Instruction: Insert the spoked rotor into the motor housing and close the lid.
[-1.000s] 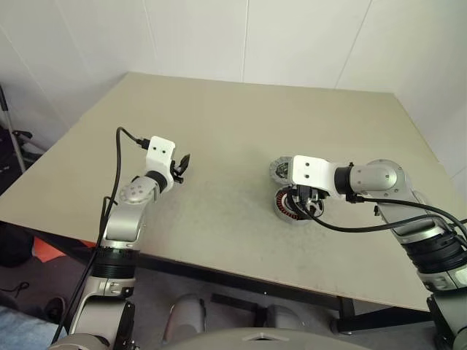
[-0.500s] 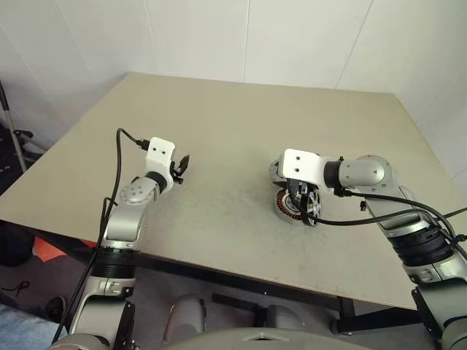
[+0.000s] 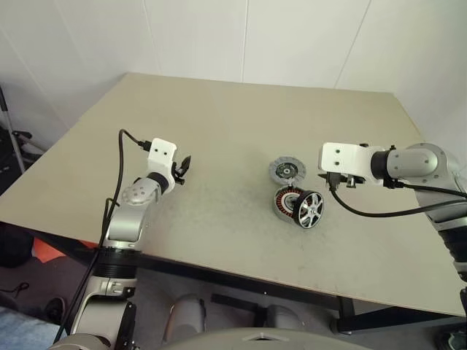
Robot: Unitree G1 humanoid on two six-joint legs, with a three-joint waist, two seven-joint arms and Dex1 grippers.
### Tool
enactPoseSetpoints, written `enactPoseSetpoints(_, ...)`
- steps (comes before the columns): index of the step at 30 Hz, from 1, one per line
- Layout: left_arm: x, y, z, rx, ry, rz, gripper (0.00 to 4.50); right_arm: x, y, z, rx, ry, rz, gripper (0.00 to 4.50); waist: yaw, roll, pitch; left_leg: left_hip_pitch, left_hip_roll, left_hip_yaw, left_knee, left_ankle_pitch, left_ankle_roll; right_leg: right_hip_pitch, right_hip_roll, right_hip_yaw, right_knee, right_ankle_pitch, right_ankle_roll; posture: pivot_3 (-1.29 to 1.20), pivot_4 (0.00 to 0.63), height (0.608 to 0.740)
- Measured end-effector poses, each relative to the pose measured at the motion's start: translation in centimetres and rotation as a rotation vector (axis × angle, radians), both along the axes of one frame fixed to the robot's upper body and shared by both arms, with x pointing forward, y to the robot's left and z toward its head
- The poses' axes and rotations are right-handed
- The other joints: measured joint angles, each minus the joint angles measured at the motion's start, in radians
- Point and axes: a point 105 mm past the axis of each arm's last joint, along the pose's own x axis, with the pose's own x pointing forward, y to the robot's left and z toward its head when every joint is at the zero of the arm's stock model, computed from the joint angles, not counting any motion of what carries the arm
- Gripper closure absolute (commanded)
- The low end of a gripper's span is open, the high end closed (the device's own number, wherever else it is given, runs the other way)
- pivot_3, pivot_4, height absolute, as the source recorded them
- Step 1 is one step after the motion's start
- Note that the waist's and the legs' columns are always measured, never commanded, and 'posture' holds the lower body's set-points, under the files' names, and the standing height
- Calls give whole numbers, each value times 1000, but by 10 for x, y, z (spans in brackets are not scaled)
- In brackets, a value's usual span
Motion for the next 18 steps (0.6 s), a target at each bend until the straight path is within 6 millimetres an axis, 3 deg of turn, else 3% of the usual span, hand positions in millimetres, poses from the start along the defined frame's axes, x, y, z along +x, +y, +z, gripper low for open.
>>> enactPoseSetpoints(3, 0, 0, -1, 1, 3, -1, 2121, -10, 0, -2, -15, 30, 31, 2242, 0, 0, 0, 0, 0, 0, 0, 1, 1, 0, 0, 0, 0, 0, 0, 0, 0, 740)
enactPoseSetpoints(9, 0, 0, -2, 4, 2, -4, 2121, -20, 2, 15, -13, -5, 67, 2242, 0, 0, 0, 1, 0, 0, 0, 1, 2, 0, 0, 0, 0, -2, 3, 0, 0, 740)
enactPoseSetpoints(18, 0, -2, -6, 7, 18, -15, 2121, -39, 9, -7, 12, 92, 87, 2242, 0, 0, 0, 0, 0, 0, 0, 1, 2, 0, 0, 0, 0, -2, 3, 0, 0, 740)
